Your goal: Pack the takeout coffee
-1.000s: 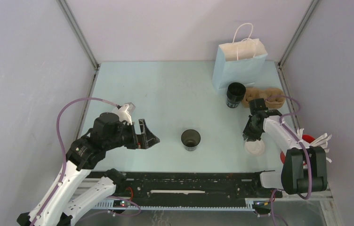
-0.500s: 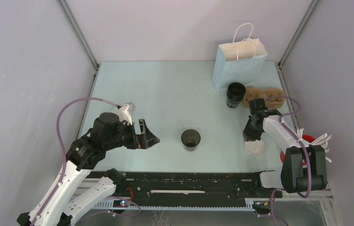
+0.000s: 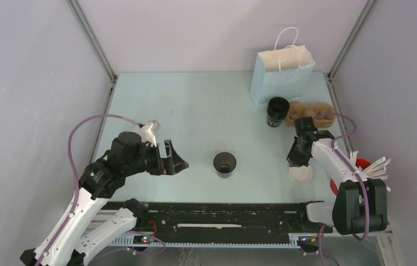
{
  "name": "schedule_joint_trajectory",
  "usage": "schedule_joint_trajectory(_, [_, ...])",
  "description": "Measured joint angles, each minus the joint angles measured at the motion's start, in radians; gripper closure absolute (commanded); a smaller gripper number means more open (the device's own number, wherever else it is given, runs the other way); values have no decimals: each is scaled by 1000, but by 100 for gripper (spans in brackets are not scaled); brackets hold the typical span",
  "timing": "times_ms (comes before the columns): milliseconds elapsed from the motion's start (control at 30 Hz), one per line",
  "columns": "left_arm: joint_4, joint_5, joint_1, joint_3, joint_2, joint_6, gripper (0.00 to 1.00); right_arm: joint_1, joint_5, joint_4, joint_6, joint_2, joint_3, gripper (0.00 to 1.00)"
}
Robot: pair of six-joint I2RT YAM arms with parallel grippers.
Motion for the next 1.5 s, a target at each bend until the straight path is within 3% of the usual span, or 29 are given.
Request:
schedule_joint_trajectory(800, [0,5,0,0,22,9,0,-35,-39,-64,9,-261,8,100])
schedule_joint_trajectory(833, [0,5,0,0,22,9,0,-37,-42,-66,8,-263,8,94])
schedule_joint_trajectory(900, [0,5,0,0,21,9,0,-41,-47,-71,7,-245,11,71])
schedule_joint_trajectory(1067, [1,8,0,0,21,9,0,-42,-69,-73,8,-113,25,51])
schedule_joint_trajectory(1200, [1,8,0,0,18,8,0,-46,-72,-67,6,-50,24,45])
schedule_joint_trajectory(1500, [0,8,0,0,2,9,0,-61,-89,-10,5,0,-7,44])
